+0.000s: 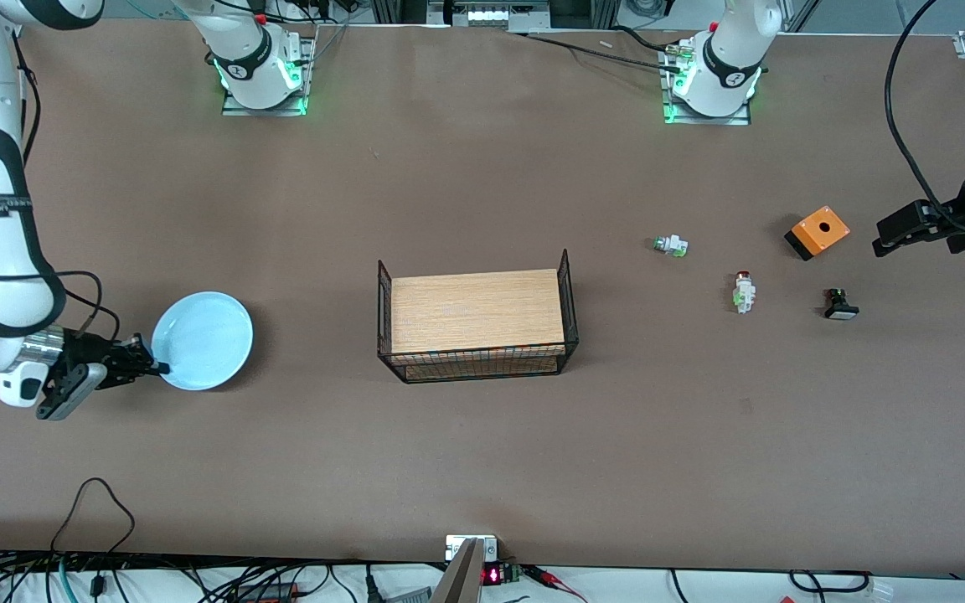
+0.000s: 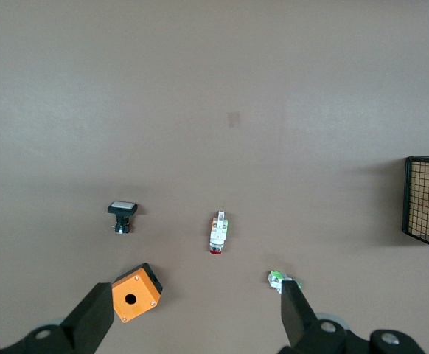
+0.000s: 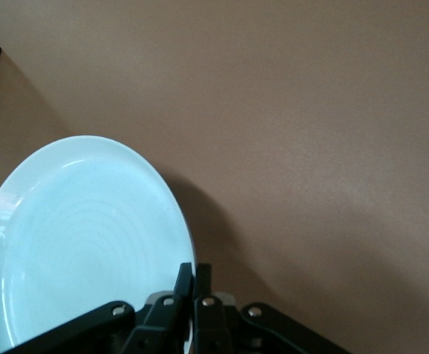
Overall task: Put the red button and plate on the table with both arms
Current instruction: 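Lower the plate onto the table and open the right gripper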
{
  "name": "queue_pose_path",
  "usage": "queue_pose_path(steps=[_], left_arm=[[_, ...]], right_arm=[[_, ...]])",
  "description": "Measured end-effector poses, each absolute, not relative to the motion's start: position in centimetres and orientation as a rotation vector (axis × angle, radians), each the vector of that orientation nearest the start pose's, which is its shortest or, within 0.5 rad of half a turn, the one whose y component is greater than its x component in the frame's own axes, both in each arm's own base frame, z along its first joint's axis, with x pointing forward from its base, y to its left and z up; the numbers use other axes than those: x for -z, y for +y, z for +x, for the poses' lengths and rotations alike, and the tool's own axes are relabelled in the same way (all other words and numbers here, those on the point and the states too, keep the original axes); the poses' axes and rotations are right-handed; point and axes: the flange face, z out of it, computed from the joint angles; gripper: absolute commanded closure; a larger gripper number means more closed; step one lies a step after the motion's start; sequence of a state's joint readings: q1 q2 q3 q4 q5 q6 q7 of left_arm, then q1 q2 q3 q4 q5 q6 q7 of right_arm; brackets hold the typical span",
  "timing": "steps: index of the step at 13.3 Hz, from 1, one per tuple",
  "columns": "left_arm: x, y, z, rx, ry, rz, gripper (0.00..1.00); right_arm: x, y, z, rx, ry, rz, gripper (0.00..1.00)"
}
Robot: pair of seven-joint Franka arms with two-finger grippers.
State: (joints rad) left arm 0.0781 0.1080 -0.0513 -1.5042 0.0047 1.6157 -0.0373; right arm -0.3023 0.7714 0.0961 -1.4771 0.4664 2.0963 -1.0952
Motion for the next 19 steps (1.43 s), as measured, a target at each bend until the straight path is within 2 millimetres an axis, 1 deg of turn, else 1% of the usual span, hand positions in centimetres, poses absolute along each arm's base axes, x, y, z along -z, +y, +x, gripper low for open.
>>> queue_pose_path(steps=[2,3,5,6,8,9,11,12,13,19], left_arm=[[-59.8,1.8,59.1,0.006,-0.101,-3.141,0.0],[-59.8,1.8,59.1,0.006,-0.101,-3.141,0.0],[-59.8,1.8,59.1,0.006,-0.101,-3.141,0.0],[-59.8,1.8,59.1,0.006,-0.101,-3.141,0.0],[-59.8,1.8,59.1,0.006,-0.101,-3.141,0.0],[-59.8,1.8,59.1,0.006,-0.101,-3.141,0.0],[-59.8,1.8,59.1,0.006,-0.101,-3.141,0.0],[-59.8,1.8,59.1,0.006,-0.101,-3.141,0.0],[-59.8,1.8,59.1,0.006,-0.101,-3.141,0.0],[-59.8,1.8,59.1,0.006,-0.101,-3.141,0.0]], right_arm=[[-19.4,-13.4,69.2,0.231,-0.785,-2.547,0.95],[-18.7,-13.4,69.1,0.235,-0.782,-2.546,0.93],[-18.0,-13.5,69.1,0.239,-0.776,-2.553,0.92],[-17.7,-13.6,69.1,0.242,-0.776,-2.555,0.89],[-17.4,-13.6,69.1,0.249,-0.783,-2.558,0.74],[-17.3,-13.7,69.2,0.252,-0.784,-2.56,0.66],[-17.2,-13.6,69.2,0.254,-0.786,-2.561,0.43],[-17.2,-13.6,69.2,0.255,-0.787,-2.56,0.25],[-17.2,-13.5,69.3,0.257,-0.789,-2.558,0.0],[-17.7,-13.1,69.7,0.277,-0.823,-2.537,0.0]])
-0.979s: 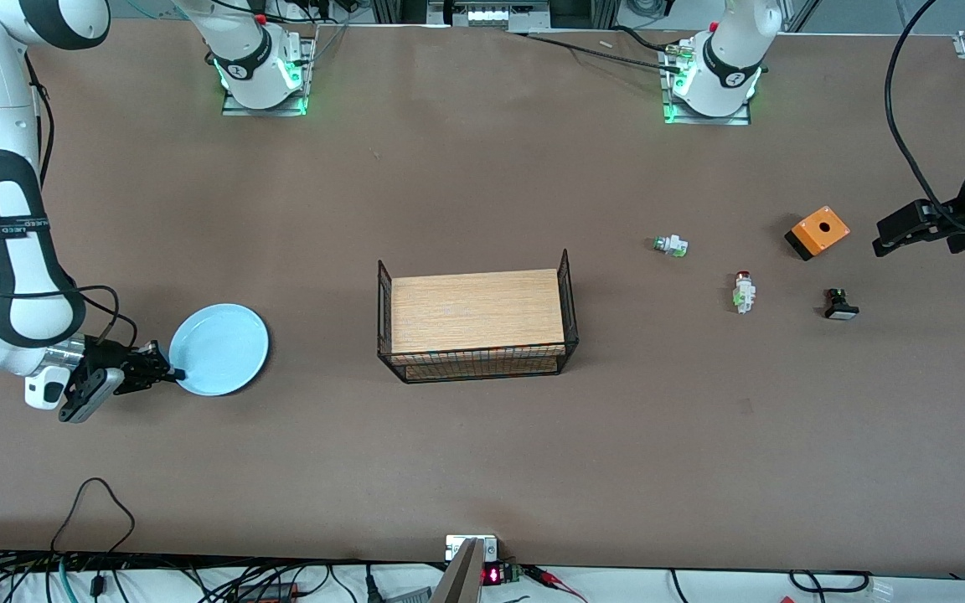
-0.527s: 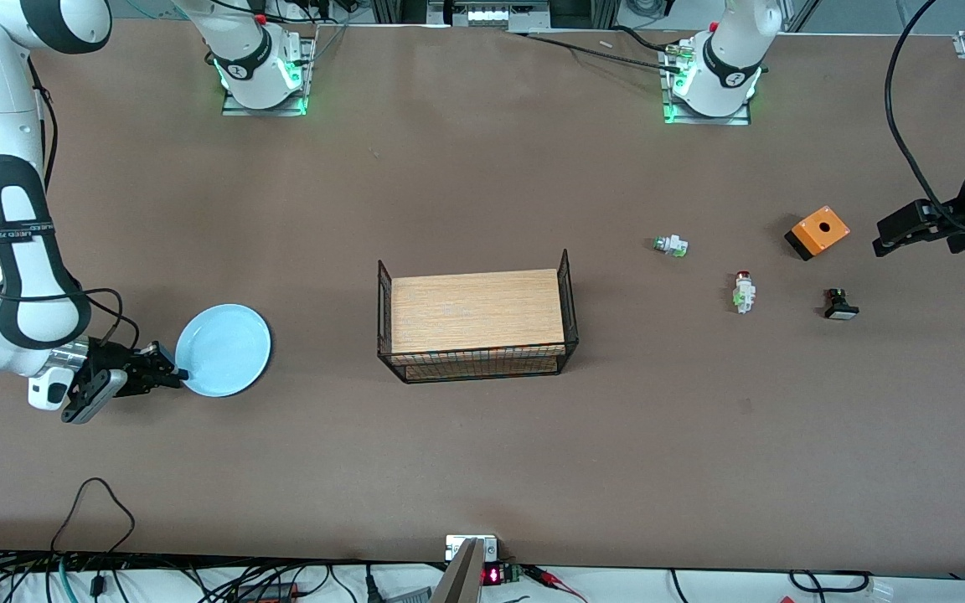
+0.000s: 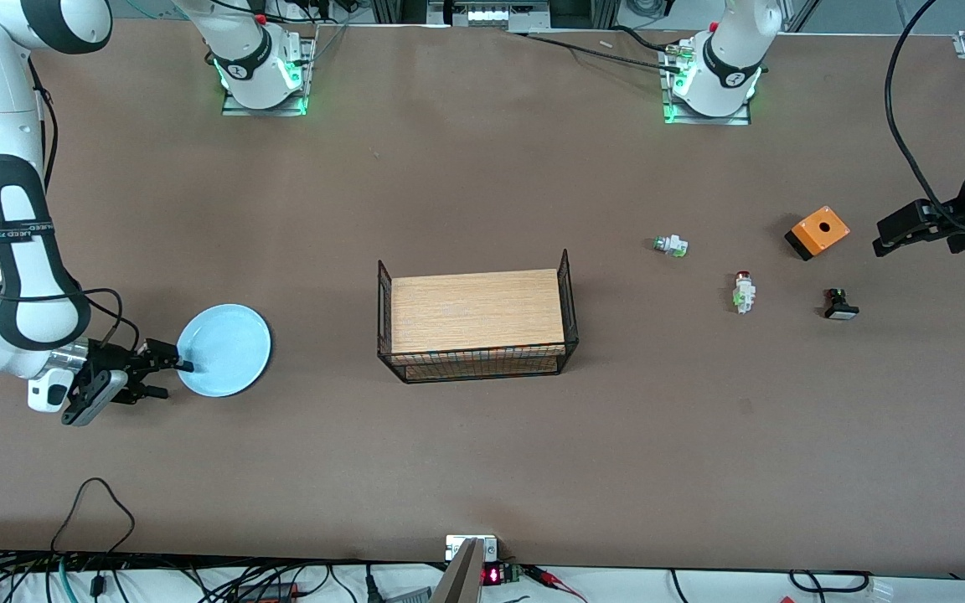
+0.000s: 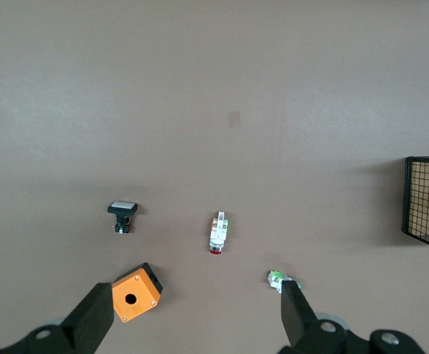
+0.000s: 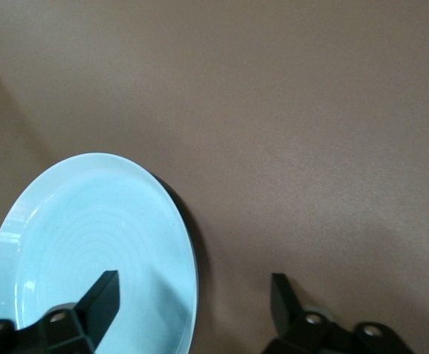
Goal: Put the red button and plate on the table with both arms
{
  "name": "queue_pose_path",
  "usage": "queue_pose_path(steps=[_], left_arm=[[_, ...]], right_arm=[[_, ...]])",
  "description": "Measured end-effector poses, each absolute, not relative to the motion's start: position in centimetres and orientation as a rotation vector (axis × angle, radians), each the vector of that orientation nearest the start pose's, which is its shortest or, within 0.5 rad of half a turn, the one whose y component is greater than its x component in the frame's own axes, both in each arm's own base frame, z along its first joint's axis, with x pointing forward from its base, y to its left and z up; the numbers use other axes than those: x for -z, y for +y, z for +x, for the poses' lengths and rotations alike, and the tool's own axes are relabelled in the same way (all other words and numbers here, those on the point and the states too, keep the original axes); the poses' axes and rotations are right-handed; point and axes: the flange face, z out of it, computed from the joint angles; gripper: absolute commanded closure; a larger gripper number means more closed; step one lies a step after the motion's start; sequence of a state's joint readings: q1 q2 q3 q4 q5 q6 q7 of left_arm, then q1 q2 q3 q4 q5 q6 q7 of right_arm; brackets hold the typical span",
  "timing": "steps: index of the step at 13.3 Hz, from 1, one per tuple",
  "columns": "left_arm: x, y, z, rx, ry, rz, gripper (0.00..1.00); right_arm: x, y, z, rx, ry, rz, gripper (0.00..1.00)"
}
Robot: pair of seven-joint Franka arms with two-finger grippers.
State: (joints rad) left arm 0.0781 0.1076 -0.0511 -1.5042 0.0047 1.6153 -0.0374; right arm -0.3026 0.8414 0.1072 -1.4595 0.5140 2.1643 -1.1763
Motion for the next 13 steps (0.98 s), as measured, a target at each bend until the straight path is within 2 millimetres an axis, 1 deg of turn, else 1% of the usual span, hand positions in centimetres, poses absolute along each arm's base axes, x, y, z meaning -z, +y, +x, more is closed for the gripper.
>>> queue_pose_path(steps=[2,3,5,7,9,11,13], left_arm=[[-59.8,1.8,59.1,0.006,-0.101,-3.141,0.0],[-59.8,1.8,59.1,0.006,-0.101,-3.141,0.0],[-59.8,1.8,59.1,0.006,-0.101,-3.141,0.0],[-59.9,1.7,59.1,0.007,-0.098,-3.141,0.0],[-60.0,1.6,59.1,0.009,-0.095,-3.141,0.0],[-60.1,1.5,59.0,0.013,-0.094,-3.141,0.0],[-60.2,1.5,58.9,0.016,-0.094,-3.141,0.0]], right_arm=[[-18.3,-12.8,70.0,0.289,-0.807,-2.507,0.0],[-19.1,-12.6,70.4,0.299,-0.81,-2.493,0.0],[-21.8,-11.8,71.6,0.291,-0.779,-2.471,0.0],[-25.3,-10.3,72.6,0.244,-0.707,-2.475,0.0],[-29.6,-8.0,73.1,0.132,-0.629,-2.53,0.0],[-35.4,-5.2,73.0,0.003,-0.532,-2.652,0.0],[-41.6,-2.1,71.9,-0.081,-0.452,-2.768,0.0]])
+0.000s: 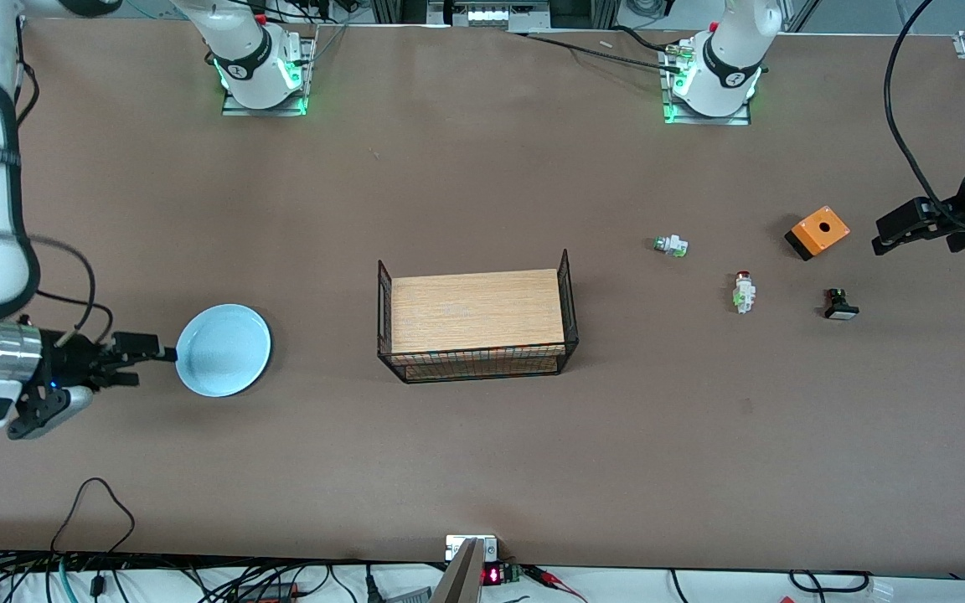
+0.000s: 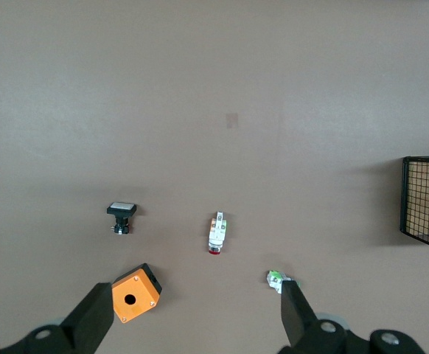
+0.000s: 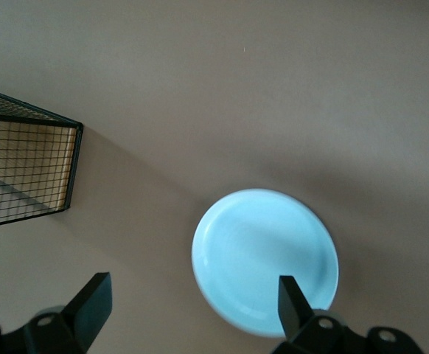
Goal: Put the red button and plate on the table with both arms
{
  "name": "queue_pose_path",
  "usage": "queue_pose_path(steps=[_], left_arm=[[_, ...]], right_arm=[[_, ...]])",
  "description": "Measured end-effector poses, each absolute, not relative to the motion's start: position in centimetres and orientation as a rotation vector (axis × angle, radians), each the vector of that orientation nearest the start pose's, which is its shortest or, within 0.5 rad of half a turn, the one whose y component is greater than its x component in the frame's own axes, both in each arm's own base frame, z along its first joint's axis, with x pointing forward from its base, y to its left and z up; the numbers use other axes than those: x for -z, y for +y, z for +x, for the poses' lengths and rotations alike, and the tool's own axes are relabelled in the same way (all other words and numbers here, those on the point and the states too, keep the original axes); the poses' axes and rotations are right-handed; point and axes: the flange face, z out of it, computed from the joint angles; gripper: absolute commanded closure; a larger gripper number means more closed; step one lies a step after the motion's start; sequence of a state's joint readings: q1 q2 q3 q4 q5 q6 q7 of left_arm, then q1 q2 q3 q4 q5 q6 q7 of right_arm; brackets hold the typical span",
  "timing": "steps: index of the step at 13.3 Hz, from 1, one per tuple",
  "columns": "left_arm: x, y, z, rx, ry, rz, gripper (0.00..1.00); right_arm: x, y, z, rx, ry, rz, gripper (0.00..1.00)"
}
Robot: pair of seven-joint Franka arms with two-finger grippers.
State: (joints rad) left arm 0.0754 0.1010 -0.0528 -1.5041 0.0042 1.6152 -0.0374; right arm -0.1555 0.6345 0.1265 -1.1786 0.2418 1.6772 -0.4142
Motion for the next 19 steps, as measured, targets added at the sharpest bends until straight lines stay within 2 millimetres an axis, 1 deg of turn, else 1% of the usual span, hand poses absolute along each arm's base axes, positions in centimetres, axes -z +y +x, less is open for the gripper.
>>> queue_pose_path(steps=[1,2,3,4,5,7,10,12,15,16,17,19], left_arm=[[-60.3,1.5,58.9,0.017,-0.094,-3.141,0.0],[-60.3,1.5,58.9,0.017,-0.094,-3.141,0.0],[-60.3,1.5,58.9,0.017,-0.094,-3.141,0.0],[-60.3,1.5,58.9,0.017,-0.094,-3.141,0.0],[-60.3,1.5,58.9,0.017,-0.094,-3.141,0.0],[-60.3,1.5,58.9,0.018,-0.093,-3.141,0.0],[-60.2,1.5,58.7,-0.001,-0.093,-3.141,0.0],[-60.2,1.5,58.7,-0.008,-0.092,-3.141,0.0],[-60.2,1.4,58.7,-0.012,-0.091,-3.141,0.0],[-60.2,1.4,58.7,-0.014,-0.091,-3.141,0.0],[-60.2,1.4,58.6,-0.017,-0.091,-3.141,0.0],[-60.1,1.4,58.6,-0.021,-0.091,-3.141,0.0]], right_arm=[[-44.4,-0.9,71.0,-0.111,-0.422,-2.81,0.0],[-46.8,0.0,69.9,-0.146,-0.408,-2.838,0.0],[-48.6,0.4,68.9,-0.18,-0.395,-2.864,0.0],[-49.8,0.4,67.9,-0.213,-0.381,-2.886,0.0],[-50.2,0.3,67.2,-0.239,-0.371,-2.897,0.0],[-50.5,0.5,65.9,-0.276,-0.375,-2.911,0.0],[-51.2,1.8,64.1,-0.321,-0.408,-2.923,0.0],[-51.6,2.3,63.4,-0.327,-0.421,-2.926,0.0],[-51.4,3.5,62.0,-0.353,-0.457,-2.957,0.0],[-51.4,4.5,61.0,-0.326,-0.47,-2.982,0.0],[-51.9,5.0,60.5,-0.3,-0.471,-2.998,0.0],[-54.0,6.0,59.3,-0.184,-0.419,-3.039,0.0]])
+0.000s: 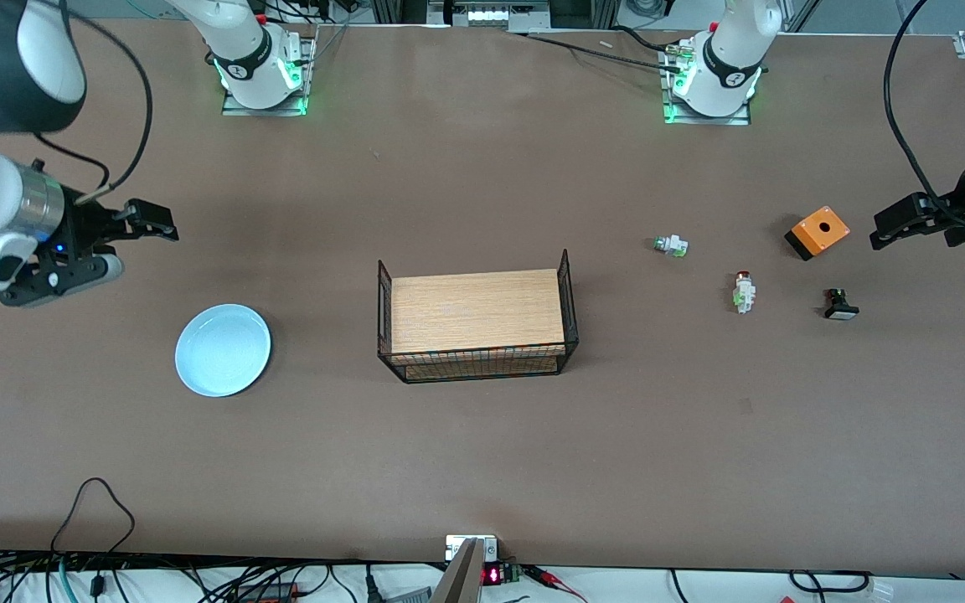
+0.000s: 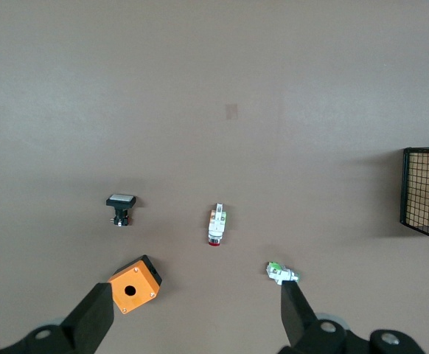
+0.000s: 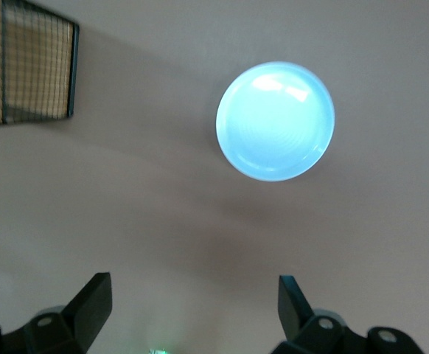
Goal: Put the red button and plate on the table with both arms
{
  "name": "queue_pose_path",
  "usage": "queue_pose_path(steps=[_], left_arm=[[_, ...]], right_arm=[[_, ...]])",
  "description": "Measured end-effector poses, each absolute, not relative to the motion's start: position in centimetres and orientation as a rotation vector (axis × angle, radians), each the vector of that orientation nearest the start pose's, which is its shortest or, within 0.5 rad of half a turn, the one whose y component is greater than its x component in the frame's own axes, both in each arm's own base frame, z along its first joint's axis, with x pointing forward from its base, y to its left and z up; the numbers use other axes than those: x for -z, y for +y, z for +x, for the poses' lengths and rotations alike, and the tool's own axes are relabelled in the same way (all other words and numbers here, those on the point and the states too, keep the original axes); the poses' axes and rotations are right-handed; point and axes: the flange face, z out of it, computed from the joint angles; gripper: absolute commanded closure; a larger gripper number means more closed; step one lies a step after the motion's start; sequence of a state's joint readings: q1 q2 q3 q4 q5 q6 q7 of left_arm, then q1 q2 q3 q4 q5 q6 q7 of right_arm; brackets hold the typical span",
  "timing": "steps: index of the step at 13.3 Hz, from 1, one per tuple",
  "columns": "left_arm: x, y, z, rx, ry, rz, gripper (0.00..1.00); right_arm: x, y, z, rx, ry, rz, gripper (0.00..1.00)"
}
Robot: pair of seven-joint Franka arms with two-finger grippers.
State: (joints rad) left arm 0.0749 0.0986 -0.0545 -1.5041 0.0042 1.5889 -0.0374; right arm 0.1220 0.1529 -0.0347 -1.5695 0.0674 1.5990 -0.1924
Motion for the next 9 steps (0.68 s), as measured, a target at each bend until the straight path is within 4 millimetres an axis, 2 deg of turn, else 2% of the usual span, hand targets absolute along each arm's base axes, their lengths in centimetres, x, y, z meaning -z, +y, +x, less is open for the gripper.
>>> queue_pose_path(steps=[3,6,9], left_arm=[[-60.1,1.4,58.6,-0.024,-0.091,-3.141,0.0],[-60.1,1.4,58.6,-0.024,-0.091,-3.141,0.0],[-60.1,1.4,58.6,-0.024,-0.091,-3.141,0.0]], right_arm=[[-56.7,7.4,56.2,-0.063,-0.344,-3.091,0.0],[-56.1,7.5,53.0,-0.129,-0.179,-3.118,0.0],[-55.5,6.8,51.6,-0.247,0.006,-3.142,0.0]])
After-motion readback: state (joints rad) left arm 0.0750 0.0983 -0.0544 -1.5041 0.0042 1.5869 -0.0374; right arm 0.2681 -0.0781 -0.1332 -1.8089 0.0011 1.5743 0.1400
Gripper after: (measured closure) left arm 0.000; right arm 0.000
